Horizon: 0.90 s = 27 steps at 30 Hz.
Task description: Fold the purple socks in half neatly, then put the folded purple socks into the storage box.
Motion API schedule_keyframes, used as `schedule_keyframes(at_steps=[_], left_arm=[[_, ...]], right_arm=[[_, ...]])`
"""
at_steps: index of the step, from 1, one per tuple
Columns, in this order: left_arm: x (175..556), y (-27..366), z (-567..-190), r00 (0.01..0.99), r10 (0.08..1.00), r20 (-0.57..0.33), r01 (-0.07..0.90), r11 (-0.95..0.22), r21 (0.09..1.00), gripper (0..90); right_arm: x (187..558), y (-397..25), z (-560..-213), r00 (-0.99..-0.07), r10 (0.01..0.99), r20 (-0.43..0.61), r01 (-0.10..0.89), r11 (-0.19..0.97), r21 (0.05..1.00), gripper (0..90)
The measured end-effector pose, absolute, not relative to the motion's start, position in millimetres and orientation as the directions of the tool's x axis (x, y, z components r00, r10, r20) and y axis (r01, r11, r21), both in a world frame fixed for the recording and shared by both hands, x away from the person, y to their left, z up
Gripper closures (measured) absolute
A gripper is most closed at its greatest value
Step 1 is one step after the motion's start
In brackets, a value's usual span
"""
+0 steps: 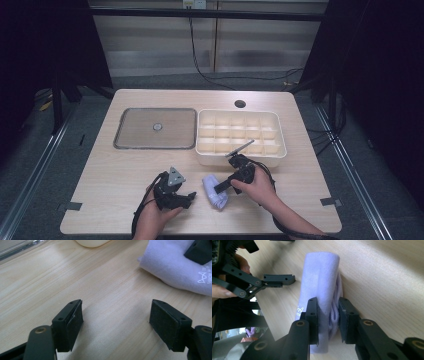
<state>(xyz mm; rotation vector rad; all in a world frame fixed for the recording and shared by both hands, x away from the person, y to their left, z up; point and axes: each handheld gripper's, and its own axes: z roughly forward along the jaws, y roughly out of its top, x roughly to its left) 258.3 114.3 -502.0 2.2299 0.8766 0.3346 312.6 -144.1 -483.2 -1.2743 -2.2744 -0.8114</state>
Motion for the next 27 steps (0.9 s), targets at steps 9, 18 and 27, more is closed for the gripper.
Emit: schedule_keyframes(at_steps=[9,18,27], left_arm=[[257.8,113.3,-504.3,0.738,0.674,-0.015,0.483,-0.513,0.709,22.1],[257.9,112.5,-505.4,0.740,0.672,-0.014,0.479,-0.512,0.713,19.7],[258.3,112.6,-506.9,0.742,0.670,-0.016,0.471,-0.505,0.724,18.5]], right_arm=[[313.9,-158.5,-466.9,-0.518,0.635,0.573,0.854,0.420,0.307,72.4],[315.7,-177.1,-445.6,-0.531,0.663,0.527,0.847,0.427,0.317,72.3],[319.2,-190.9,-428.6,-0.537,0.682,0.496,0.844,0.432,0.319,72.3]])
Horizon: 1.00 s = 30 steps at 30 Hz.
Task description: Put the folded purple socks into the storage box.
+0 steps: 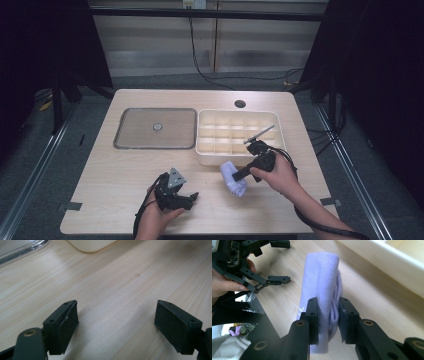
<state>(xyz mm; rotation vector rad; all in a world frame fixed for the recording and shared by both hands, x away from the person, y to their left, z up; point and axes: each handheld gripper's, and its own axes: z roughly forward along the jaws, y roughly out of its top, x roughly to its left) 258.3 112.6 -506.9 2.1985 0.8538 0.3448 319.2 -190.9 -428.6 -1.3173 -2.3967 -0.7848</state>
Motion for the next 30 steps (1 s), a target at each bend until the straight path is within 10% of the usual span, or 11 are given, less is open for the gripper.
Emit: schedule_keyframes(at_steps=[30], left_arm=[[258.2,112.6,-507.1,0.744,0.668,-0.018,0.471,-0.505,0.723,18.4]], right_arm=[[333.4,-220.3,-388.5,-0.542,0.712,0.446,0.840,0.446,0.309,72.1]])
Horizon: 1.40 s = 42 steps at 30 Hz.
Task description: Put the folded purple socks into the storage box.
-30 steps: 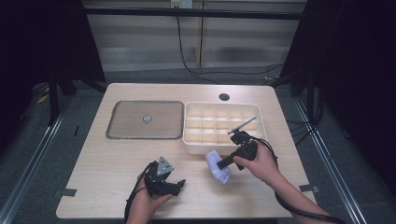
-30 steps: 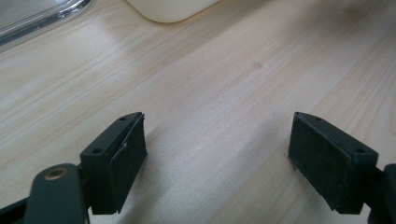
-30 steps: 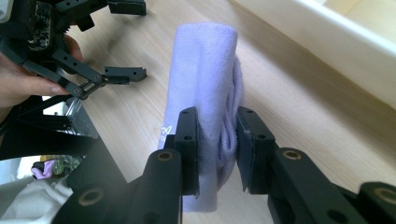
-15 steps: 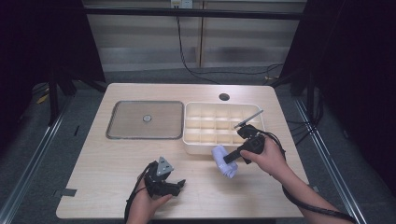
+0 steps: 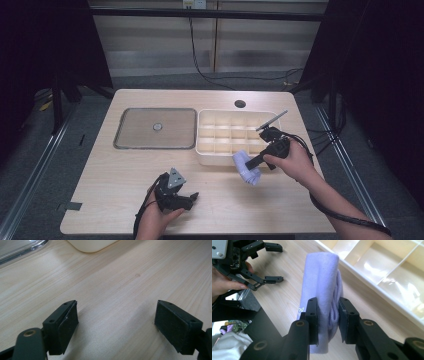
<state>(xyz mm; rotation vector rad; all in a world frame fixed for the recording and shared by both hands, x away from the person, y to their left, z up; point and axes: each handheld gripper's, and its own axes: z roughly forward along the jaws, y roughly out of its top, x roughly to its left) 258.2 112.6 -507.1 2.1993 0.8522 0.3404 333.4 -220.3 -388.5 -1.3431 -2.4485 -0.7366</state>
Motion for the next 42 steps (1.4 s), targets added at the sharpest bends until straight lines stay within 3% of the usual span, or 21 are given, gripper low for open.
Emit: schedule_keyframes(at_steps=[22,42], left_arm=[[258.1,112.5,-507.1,0.743,0.668,-0.019,0.472,-0.504,0.723,18.4],[257.9,111.9,-507.5,0.740,0.672,-0.022,0.473,-0.497,0.727,18.3]], right_arm=[[352.7,-248.1,-361.2,-0.505,0.762,0.406,0.860,0.402,0.314,71.9],[376.0,-272.4,-356.6,-0.438,0.821,0.365,0.890,0.341,0.303,71.9]])
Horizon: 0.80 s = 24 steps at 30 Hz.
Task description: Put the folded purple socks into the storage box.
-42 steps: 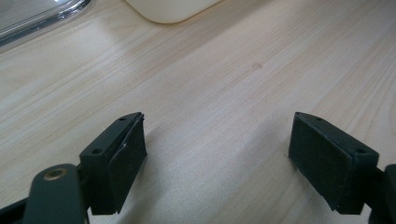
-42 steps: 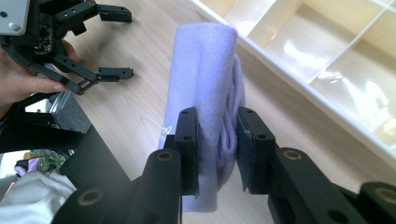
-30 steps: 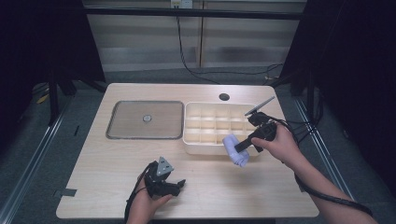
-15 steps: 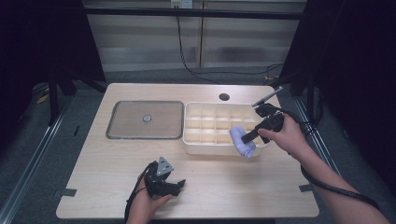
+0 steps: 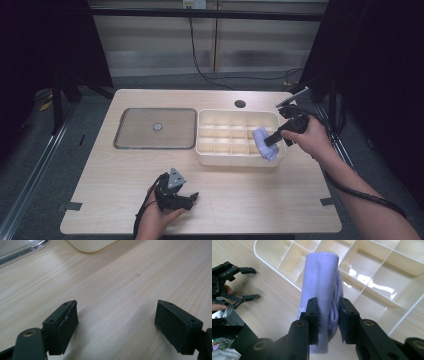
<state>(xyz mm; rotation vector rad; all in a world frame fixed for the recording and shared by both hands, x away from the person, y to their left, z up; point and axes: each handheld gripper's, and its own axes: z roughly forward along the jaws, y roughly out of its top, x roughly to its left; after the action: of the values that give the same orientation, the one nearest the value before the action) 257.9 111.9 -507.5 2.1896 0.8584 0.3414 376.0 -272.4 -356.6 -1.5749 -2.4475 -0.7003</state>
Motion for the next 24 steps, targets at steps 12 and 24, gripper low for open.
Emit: schedule_keyframes(at_steps=[12,24], left_arm=[[258.1,112.1,-507.3,0.741,0.671,-0.017,0.470,-0.501,0.727,18.3],[257.8,111.8,-507.4,0.740,0.672,-0.017,0.471,-0.500,0.727,18.2]], right_arm=[[390.3,-286.2,-363.2,-0.392,0.858,0.332,0.908,0.303,0.288,71.8],[399.9,-297.9,-368.1,-0.349,0.889,0.297,0.921,0.267,0.283,71.7]])
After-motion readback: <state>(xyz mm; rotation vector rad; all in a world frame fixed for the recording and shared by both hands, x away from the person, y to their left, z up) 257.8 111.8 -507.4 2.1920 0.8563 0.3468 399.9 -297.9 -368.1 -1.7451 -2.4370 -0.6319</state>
